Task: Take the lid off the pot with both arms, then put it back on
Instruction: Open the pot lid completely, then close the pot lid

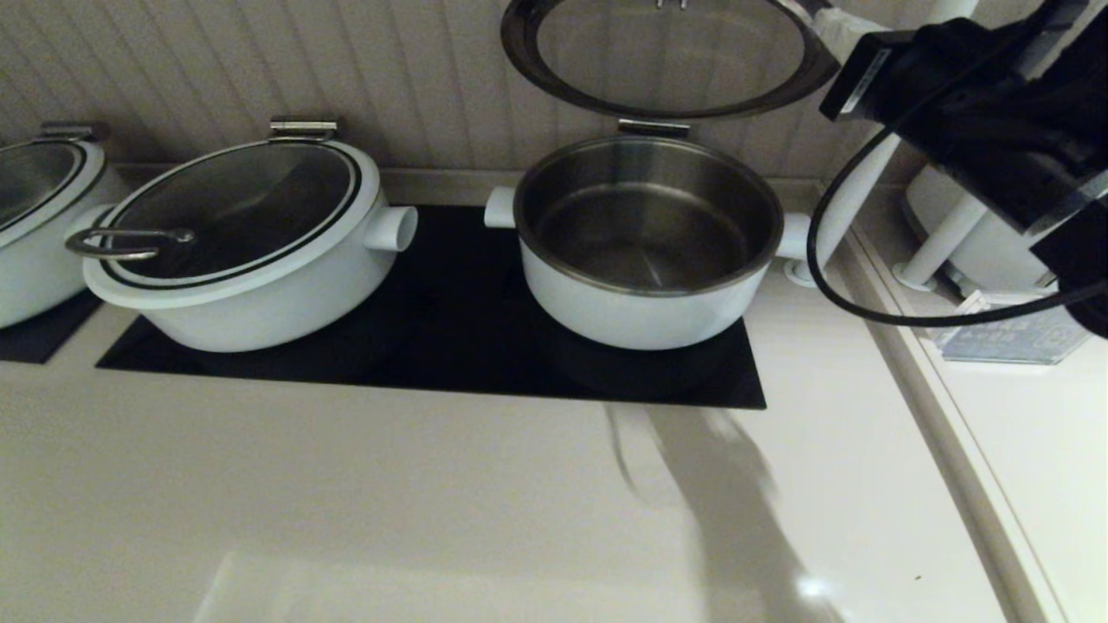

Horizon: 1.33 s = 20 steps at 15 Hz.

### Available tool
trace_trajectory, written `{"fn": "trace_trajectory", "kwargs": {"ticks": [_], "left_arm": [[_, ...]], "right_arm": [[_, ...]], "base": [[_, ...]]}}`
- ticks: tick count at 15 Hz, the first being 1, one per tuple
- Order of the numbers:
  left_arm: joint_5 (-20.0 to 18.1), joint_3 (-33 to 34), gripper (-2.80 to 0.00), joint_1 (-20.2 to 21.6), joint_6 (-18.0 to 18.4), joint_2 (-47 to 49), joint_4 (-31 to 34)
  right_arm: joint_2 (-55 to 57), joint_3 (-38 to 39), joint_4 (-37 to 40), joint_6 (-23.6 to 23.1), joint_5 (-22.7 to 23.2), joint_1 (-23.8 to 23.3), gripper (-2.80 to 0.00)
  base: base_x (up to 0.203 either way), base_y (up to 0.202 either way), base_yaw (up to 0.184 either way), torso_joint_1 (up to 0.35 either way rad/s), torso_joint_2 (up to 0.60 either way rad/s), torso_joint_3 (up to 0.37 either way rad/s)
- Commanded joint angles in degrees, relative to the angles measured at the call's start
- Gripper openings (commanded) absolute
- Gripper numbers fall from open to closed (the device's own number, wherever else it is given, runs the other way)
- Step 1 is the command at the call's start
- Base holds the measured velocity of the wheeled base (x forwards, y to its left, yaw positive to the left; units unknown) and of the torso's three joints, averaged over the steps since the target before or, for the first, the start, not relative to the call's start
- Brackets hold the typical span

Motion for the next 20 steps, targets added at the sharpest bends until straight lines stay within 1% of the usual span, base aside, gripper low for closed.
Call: {"fn": "trace_trajectory", "kwargs": {"ticks": [1, 4, 10, 12, 14, 16, 20], "left_arm": [[0.0, 0.0, -2.8, 0.0, 0.0, -0.1, 0.0], [0.0, 0.0, -2.8, 0.0, -0.1, -0.1, -0.1], [0.0, 0.0, -2.8, 0.0, 0.0, -0.1, 0.0], [0.0, 0.0, -2.8, 0.0, -0.1, -0.1, -0.1], [0.0, 0.0, -2.8, 0.0, 0.0, -0.1, 0.0], [0.0, 0.0, -2.8, 0.0, -0.1, -0.1, 0.0], [0.0, 0.0, -2.8, 0.0, 0.0, -0.1, -0.1]], "right_arm": [[-1.7, 2.5, -0.1, 0.0, 0.1, 0.0, -2.8], [-3.3, 5.1, 0.0, 0.0, 0.2, 0.0, -2.8], [-10.7, 17.9, -0.1, -0.5, 0.2, 0.1, -2.8], [-13.6, 20.2, 0.0, -0.5, 0.2, 0.1, -2.8], [-15.2, 19.7, 0.8, -0.5, 0.2, 0.0, -2.8], [-17.2, 18.2, 4.9, -0.5, 0.2, 0.0, -2.8], [-16.3, 8.6, 9.4, -0.5, 0.2, 0.0, -2.8]], "base": [[0.0, 0.0, 0.0, 0.0, 0.0, 0.0], [0.0, 0.0, 0.0, 0.0, 0.0, 0.0], [0.0, 0.0, 0.0, 0.0, 0.0, 0.0], [0.0, 0.0, 0.0, 0.0, 0.0, 0.0], [0.0, 0.0, 0.0, 0.0, 0.0, 0.0], [0.0, 0.0, 0.0, 0.0, 0.0, 0.0], [0.0, 0.0, 0.0, 0.0, 0.0, 0.0]]}}
